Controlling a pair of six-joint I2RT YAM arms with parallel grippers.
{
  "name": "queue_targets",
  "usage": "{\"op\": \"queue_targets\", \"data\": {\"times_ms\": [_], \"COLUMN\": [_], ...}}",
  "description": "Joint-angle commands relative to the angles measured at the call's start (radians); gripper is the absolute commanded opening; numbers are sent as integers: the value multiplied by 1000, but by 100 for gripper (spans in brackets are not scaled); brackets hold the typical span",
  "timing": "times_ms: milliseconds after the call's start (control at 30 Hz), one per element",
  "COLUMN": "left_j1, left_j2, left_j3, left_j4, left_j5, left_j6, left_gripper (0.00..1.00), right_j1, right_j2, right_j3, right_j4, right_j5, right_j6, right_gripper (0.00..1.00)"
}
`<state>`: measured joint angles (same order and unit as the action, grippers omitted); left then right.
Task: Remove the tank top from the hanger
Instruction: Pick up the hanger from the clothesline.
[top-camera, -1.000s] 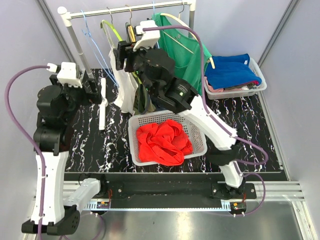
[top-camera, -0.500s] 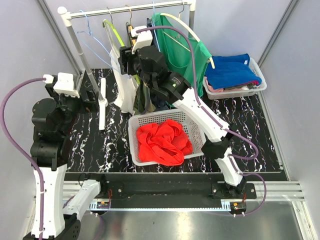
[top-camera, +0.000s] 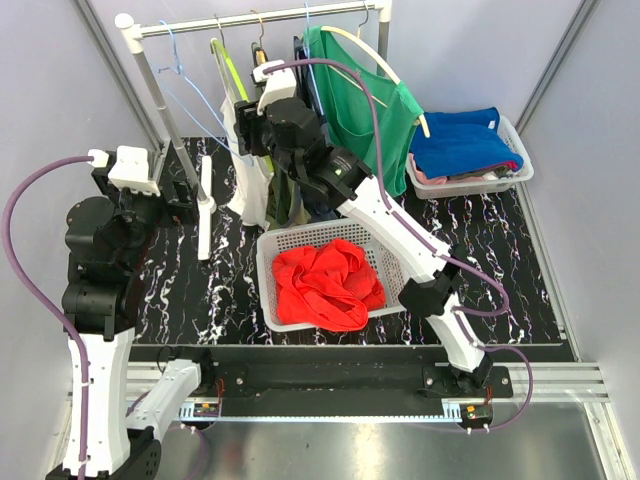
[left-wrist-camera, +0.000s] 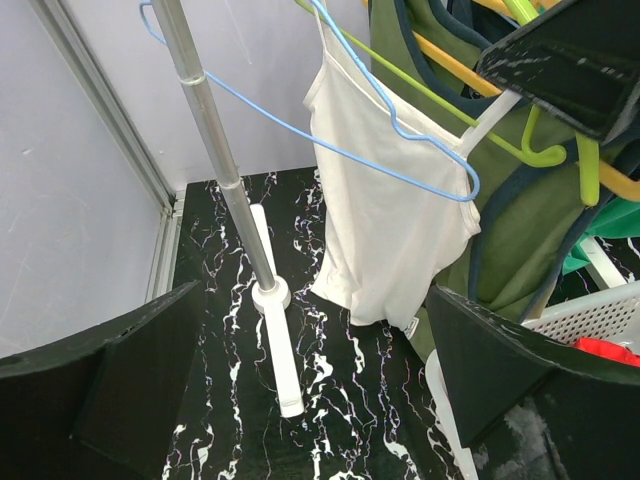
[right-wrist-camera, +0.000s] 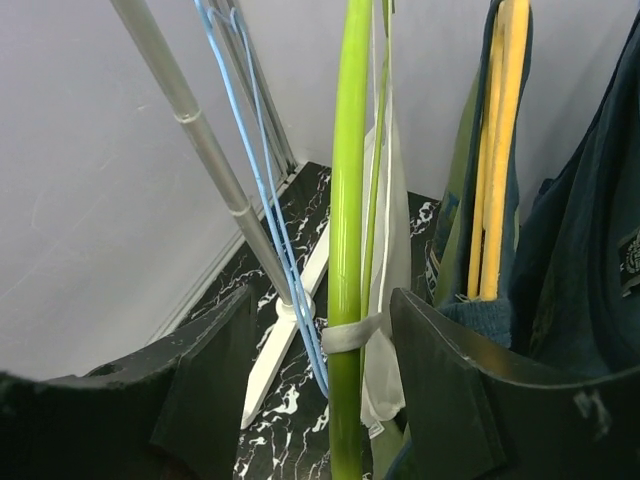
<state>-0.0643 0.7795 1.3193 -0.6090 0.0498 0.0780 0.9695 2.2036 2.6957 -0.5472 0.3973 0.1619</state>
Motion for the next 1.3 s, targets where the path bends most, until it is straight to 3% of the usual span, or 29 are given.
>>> {"op": "queue_targets", "data": {"times_ms": [0, 67, 200, 233, 433, 667, 967, 1267], "left_j1": [4, 4, 4, 4, 4, 4, 4, 4], "left_j2": [-13, -13, -16, -19, -23, -25, -34, -55], "left_j3": [14, 20, 26, 26, 17, 0, -14, -48], "left_j4": [40, 37, 34, 31, 34, 40, 40, 41], "left_j5": [15, 15, 16, 18, 5, 4, -5, -24], "left_j6": [-9, -11, -12, -12, -11, -14, -7, -6], "left_gripper": [99, 99, 99, 99, 99, 99, 99, 99], "right_j1": [5, 5, 6, 5, 11, 31, 44, 44], "right_j2": [22, 25, 28, 27, 2, -44, -151, -219], "right_j3": [0, -4, -7, -7, -10, -68, -233, -321], "right_j4": [18, 15, 15, 16, 23, 98, 407, 592], "right_j5": [-26, -28, -26, -25, -5, 58, 149, 158], "right_j6": [7, 10, 5, 2, -33, -93, -193, -255], "right_gripper": [61, 56, 34, 25, 0, 0, 0, 0]}}
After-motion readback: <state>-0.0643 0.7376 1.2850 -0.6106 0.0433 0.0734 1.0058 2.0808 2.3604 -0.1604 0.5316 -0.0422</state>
